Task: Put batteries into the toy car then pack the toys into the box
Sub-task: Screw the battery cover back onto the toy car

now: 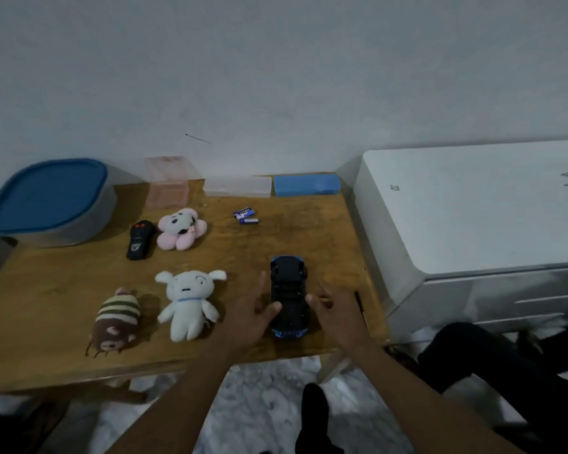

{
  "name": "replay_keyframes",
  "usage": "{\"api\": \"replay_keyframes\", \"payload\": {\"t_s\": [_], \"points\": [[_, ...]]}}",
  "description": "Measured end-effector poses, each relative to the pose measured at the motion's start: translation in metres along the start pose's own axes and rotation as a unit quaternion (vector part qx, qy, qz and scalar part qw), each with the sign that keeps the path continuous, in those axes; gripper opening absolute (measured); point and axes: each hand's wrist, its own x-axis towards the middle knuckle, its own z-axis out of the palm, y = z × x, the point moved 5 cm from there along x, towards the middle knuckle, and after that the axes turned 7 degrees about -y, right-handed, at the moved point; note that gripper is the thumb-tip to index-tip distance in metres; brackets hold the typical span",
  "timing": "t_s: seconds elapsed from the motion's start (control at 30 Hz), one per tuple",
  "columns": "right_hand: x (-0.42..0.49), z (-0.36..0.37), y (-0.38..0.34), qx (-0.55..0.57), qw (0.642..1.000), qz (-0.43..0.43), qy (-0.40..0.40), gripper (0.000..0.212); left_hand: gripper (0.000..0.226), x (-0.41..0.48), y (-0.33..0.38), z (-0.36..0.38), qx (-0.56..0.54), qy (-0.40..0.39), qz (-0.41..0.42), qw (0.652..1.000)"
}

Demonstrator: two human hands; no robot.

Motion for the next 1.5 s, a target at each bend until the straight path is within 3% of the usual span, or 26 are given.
{"api": "replay_keyframes", "payload": {"t_s": [0.17,0.4,0.77,0.93,1.1,1.27,1.5], "points": [[-0.004,0.010,0.008,0.006,0.999,0.026,-0.037,0.040,0.070,0.007,-0.002,0.010,-0.037,-0.038,-0.011,0.999],[0.007,0.030,0.024,0.078,0.993,0.034,-0.077,0.044,0.072,0.006,-0.006,0.014,-0.146,-0.031,-0.023,0.989],[-0.009,0.003,-0.038,0.155,0.985,-0.005,-0.075,0.040,0.079,-0.019,0.023,-0.027,-0.208,0.012,0.045,0.977],[0.001,-0.019,-0.084,0.143,0.984,-0.070,-0.085,0.035,0.098,-0.021,0.049,-0.059,-0.174,0.031,0.082,0.981],[0.020,-0.036,-0.120,0.101,0.983,-0.121,-0.095,0.035,0.089,-0.015,0.072,-0.082,-0.144,0.064,0.110,0.981],[0.042,-0.033,-0.130,0.091,0.980,-0.123,-0.126,0.039,0.116,-0.008,0.072,-0.088,-0.200,0.063,0.106,0.972],[0.077,-0.006,-0.128,0.072,0.977,-0.118,-0.163,0.035,0.106,0.013,0.046,-0.098,-0.222,0.068,0.083,0.969]]}}
